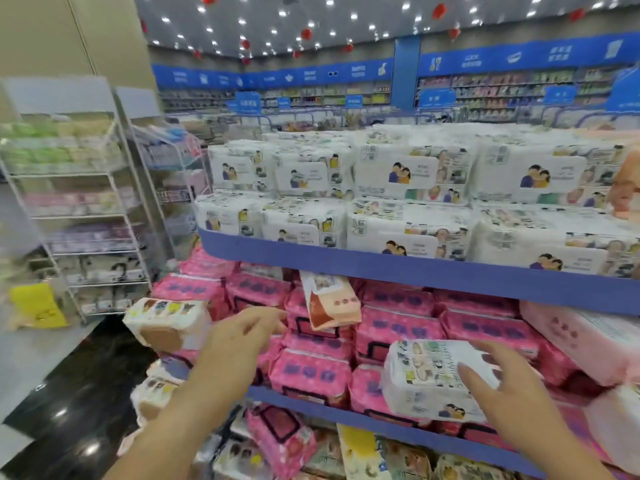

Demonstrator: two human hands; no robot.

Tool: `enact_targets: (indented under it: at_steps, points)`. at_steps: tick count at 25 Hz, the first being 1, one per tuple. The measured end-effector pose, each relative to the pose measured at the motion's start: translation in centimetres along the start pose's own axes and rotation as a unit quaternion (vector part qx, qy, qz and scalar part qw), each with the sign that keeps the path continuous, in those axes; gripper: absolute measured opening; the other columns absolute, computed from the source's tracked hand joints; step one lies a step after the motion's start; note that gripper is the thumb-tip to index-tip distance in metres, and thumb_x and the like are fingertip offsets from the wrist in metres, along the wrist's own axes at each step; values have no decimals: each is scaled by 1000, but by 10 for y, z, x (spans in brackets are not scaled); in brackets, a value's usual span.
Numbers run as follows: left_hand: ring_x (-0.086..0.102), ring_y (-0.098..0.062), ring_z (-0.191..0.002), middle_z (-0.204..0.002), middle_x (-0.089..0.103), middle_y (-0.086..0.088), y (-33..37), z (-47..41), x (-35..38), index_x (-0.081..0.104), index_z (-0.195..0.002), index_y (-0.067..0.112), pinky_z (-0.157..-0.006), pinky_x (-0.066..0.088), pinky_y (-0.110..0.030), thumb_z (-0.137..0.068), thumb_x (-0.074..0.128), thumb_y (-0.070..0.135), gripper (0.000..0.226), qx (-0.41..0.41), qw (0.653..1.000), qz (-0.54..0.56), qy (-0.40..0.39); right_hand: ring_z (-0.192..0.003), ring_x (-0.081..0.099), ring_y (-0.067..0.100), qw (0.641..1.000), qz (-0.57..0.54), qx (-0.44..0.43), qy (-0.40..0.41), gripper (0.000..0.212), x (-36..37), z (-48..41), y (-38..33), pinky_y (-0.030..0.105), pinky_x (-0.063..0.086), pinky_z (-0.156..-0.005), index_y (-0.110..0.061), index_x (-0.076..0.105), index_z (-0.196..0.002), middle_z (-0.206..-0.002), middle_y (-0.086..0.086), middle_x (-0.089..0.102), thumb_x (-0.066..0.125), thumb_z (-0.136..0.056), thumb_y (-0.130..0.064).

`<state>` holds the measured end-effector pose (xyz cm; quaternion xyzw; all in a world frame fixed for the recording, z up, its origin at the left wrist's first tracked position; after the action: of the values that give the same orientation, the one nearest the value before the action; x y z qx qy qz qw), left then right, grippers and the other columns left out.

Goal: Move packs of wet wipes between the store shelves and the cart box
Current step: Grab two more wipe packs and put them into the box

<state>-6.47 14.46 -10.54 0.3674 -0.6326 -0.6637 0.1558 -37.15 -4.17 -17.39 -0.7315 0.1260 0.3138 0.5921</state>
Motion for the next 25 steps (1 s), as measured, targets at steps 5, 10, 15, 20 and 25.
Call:
enact_targets:
  at_steps: [5,10,15,20,25]
  points:
    - [43,-19,-74,-80,45,-2,-65,-98,36,48,-83,19,-71,38,-33,-103,49,30,22,-111,993,-40,30,-121,55,22,998,31,-47,-25,40,45,-34,-35,36,43,-92,-21,60,-127,-130,1,58,71,-89,-29]
    - [57,-33,-110,-126,56,-18,-132,-116,-75,42,-145,-3,-82,48,-38,-96,57,42,68,-242,934,-55,258,-101,66,33,940,-241,194,-144,71,133,-50,-79,51,54,-92,-20,49,-138,-123,11,58,74,-81,-54]
    - [32,-38,-146,-165,18,-15,-196,-135,-188,15,-160,6,-108,39,-49,-85,77,49,106,-254,926,-37,279,-113,61,44,817,-458,266,-227,117,188,-55,-115,55,52,-92,-27,54,-134,-127,21,61,93,-29,-59]
    - [53,-27,-137,-146,57,4,-243,-196,-228,37,-154,22,-108,48,-47,-74,92,19,97,-138,990,-10,-27,-115,64,31,776,-563,274,-74,94,223,-74,-129,52,51,-84,-24,62,-121,-124,10,68,97,-35,-42]
    - [69,-11,-115,-123,73,10,-259,-223,-238,56,-134,33,-89,60,-32,-67,92,-2,84,-53,990,-29,-126,-114,67,28,771,-580,262,-19,37,241,-67,-132,53,58,-88,-19,59,-130,-123,9,71,64,-95,-27]
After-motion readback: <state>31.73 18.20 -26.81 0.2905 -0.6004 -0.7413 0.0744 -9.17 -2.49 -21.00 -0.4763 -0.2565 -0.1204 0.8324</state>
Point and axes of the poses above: each hand's wrist, its own z-axis away from the middle knuckle, its own x-axis out of the palm, y = z × x, the point moved 4 cm from there along -z, towards the middle knuckle
